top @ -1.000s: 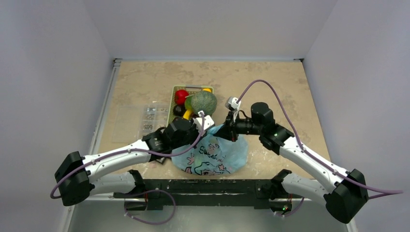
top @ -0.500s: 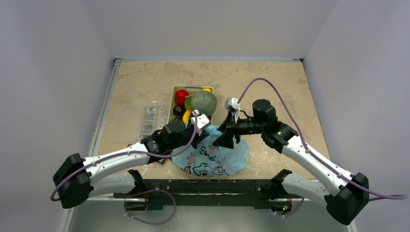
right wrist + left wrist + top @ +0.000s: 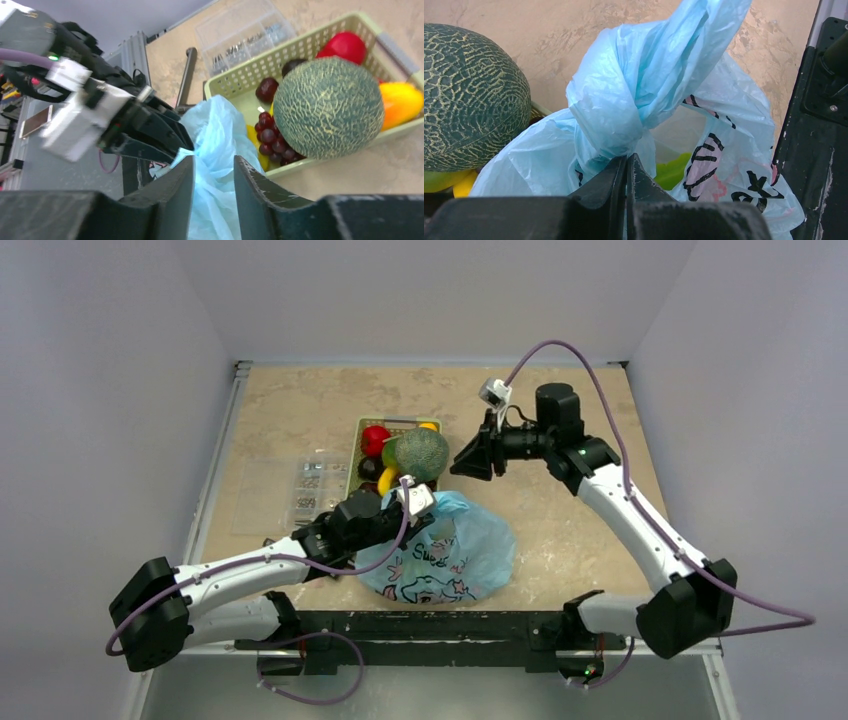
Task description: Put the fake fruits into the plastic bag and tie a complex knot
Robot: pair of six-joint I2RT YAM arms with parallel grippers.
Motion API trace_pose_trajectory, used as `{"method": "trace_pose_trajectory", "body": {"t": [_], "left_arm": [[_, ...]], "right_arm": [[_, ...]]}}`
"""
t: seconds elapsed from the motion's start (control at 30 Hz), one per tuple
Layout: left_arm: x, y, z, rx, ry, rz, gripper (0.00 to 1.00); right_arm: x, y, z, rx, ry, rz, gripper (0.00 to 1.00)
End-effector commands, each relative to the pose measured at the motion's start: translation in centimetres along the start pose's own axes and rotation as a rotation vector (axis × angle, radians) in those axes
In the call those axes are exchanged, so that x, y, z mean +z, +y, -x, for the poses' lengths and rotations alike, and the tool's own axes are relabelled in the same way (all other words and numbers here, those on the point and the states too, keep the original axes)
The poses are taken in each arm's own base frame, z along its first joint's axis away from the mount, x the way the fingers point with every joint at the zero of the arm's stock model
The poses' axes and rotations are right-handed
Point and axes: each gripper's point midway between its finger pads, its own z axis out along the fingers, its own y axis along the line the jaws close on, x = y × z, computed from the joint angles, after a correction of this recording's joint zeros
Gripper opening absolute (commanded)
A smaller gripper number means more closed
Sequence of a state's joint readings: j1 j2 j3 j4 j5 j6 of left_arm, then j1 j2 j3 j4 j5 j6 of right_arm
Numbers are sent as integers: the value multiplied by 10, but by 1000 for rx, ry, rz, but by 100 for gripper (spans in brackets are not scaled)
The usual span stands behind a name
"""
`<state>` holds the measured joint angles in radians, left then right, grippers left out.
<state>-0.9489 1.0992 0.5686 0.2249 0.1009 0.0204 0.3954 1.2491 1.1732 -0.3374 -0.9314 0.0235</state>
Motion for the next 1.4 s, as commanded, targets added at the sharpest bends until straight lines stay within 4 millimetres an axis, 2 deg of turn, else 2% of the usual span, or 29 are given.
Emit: {"method": "trace_pose_trajectory", "body": {"t": [0.0, 0.1, 0.23, 0.33, 0.43, 0.63, 0.73, 0.9, 1.1, 1.37], "left_arm": [[1, 6, 23, 40, -78, 17, 0], [2, 9, 24, 49, -80, 35, 0], [3, 10, 27, 74, -96, 35, 0], [4, 9, 29, 79, -107, 32, 0], [6, 5, 31, 91, -129, 9, 0], [13, -6, 39, 136, -198, -33, 0], [15, -12, 37, 185, -224, -58, 0], [11, -28, 31, 375, -304, -105, 0], [10, -42, 44, 614, -425, -117, 0], [11, -62, 56, 853, -523, -115, 0]], "right_arm": [[14, -29, -31, -9, 69, -31, 32], [23, -31, -56, 13, 137, 26, 34], [28, -19, -89, 49, 220, 135, 48], [32, -3, -105, 66, 253, 189, 57], [37, 9, -112, 70, 267, 225, 60], [49, 29, -112, 94, 252, 288, 66], [56, 38, -103, 91, 218, 319, 67], [60, 49, -102, 100, 209, 358, 68], [59, 54, -111, 108, 224, 380, 67], [64, 64, -105, 81, 225, 413, 72]]}}
